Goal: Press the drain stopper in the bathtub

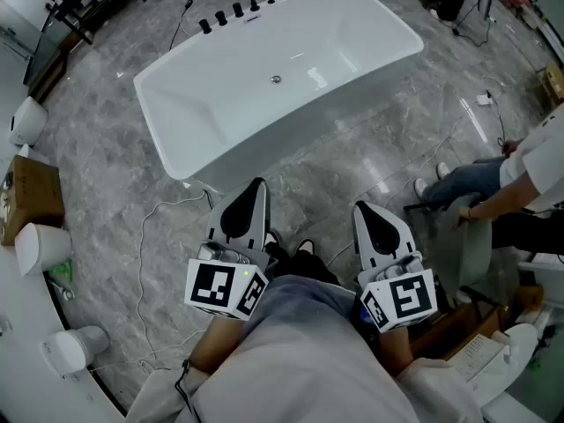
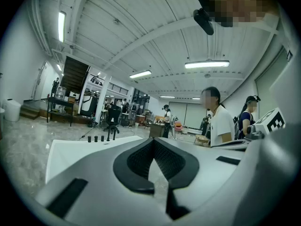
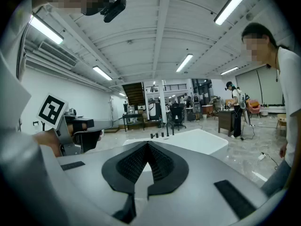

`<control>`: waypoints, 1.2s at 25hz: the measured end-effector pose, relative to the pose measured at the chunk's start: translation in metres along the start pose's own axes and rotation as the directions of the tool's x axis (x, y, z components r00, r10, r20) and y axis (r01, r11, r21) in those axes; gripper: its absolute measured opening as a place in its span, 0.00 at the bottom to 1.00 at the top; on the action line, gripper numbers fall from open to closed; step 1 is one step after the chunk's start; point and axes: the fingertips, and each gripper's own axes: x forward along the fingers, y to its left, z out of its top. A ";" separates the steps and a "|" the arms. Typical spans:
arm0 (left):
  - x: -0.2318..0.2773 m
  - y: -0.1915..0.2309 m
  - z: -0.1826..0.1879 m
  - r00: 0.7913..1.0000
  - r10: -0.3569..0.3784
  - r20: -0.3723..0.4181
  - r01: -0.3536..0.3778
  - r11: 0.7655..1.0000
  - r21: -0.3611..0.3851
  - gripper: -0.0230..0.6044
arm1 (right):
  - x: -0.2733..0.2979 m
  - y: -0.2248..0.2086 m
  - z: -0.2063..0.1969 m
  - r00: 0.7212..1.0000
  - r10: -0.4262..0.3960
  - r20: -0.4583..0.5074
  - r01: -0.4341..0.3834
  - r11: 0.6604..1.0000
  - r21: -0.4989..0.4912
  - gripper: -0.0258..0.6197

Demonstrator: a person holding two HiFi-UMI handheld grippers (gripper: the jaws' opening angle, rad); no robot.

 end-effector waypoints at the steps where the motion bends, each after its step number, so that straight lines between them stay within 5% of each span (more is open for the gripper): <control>1: 0.001 -0.002 0.002 1.000 -0.002 -0.001 0.002 1.000 0.002 0.05 | -0.001 -0.001 0.000 1.000 -0.001 -0.003 0.001 1.000 0.004 0.07; 19: 0.039 0.000 0.006 0.999 -0.037 -0.012 0.037 0.999 -0.016 0.04 | 0.017 -0.025 0.012 1.000 -0.006 0.005 0.006 1.000 0.013 0.07; 30: 0.106 0.039 0.019 0.999 -0.043 0.004 0.043 0.998 -0.040 0.05 | 0.080 -0.055 0.036 1.000 -0.007 0.010 0.007 1.000 0.001 0.07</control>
